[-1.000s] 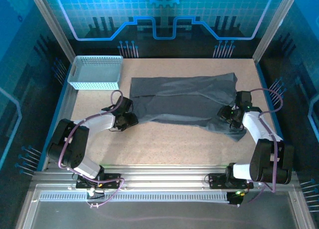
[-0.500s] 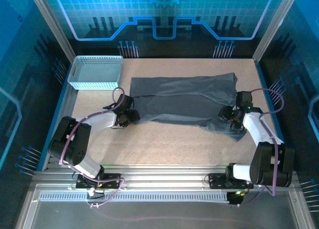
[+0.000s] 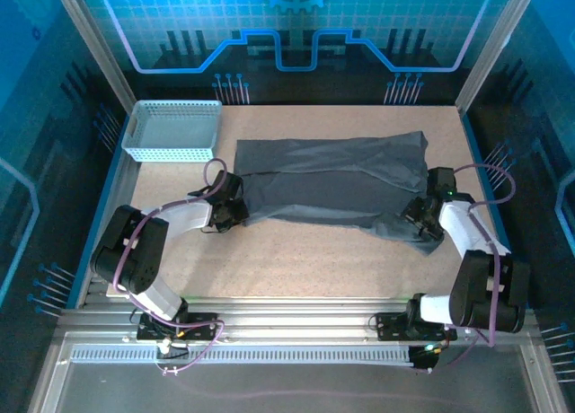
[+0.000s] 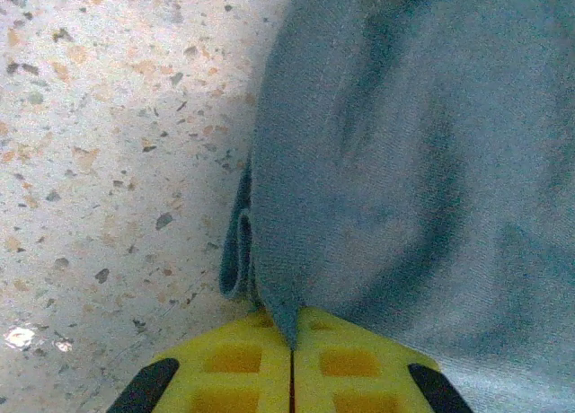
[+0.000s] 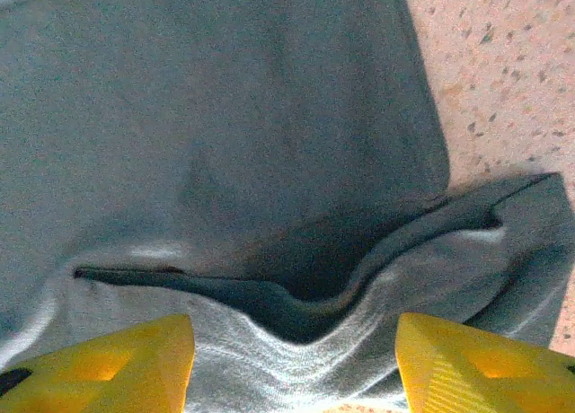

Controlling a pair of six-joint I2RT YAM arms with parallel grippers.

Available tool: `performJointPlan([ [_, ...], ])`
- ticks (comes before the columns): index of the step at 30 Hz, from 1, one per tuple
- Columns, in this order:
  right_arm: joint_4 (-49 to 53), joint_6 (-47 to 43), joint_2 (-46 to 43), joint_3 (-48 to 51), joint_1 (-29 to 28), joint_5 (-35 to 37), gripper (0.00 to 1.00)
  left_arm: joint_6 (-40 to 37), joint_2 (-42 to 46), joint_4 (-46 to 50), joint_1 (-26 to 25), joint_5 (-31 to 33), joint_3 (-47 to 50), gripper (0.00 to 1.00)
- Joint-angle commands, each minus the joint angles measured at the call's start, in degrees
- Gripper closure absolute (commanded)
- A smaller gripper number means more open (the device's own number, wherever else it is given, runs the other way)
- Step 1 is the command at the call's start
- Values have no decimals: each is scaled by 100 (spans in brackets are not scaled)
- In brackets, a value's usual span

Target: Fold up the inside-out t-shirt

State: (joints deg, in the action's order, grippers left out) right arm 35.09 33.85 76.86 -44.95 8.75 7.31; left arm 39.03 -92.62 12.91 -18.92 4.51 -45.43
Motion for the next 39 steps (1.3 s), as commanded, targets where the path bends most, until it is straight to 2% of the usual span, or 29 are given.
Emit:
performJointPlan([
  [1,54,102,182,-54,-143,20,39,27,-100,-24,-33,-5,-85,95],
  [5,-103,168,344,8,-177,77,47,9,-52,-6,-32,-3,-66,98],
  [8,-143,134,451,-31,-237,198,66,0,-7,28,-26,23,-63,100],
  [10,-117,122,434,-90,-339,352,84,-9,32,55,-27,32,-56,100],
  [11,-97,115,399,-117,-409,420,90,-9,63,62,-24,39,-46,100],
  [14,32,92,239,-314,-710,668,100,9,226,89,-24,79,3,100],
  [19,181,56,270,-921,-1494,989,100,-44,468,115,-24,148,100,100],
  [23,194,177,992,-1357,-1865,960,100,-52,548,133,-23,188,132,100],
  [25,183,171,1364,-1531,-1931,886,88,-58,584,133,-13,183,144,100],
  [27,278,94,1633,-1726,-1921,791,70,-84,612,163,-8,190,131,100],
  [28,341,50,1680,-1789,-1907,766,65,-103,628,183,-8,198,131,100],
  [31,454,-137,1433,-1752,-1720,752,52,-148,674,225,42,257,163,100],
  [33,430,-270,1118,-1568,-1428,641,48,-162,684,212,113,247,200,100],
  [39,164,-455,631,-912,-147,10,46,-185,690,146,186,256,277,100],
])
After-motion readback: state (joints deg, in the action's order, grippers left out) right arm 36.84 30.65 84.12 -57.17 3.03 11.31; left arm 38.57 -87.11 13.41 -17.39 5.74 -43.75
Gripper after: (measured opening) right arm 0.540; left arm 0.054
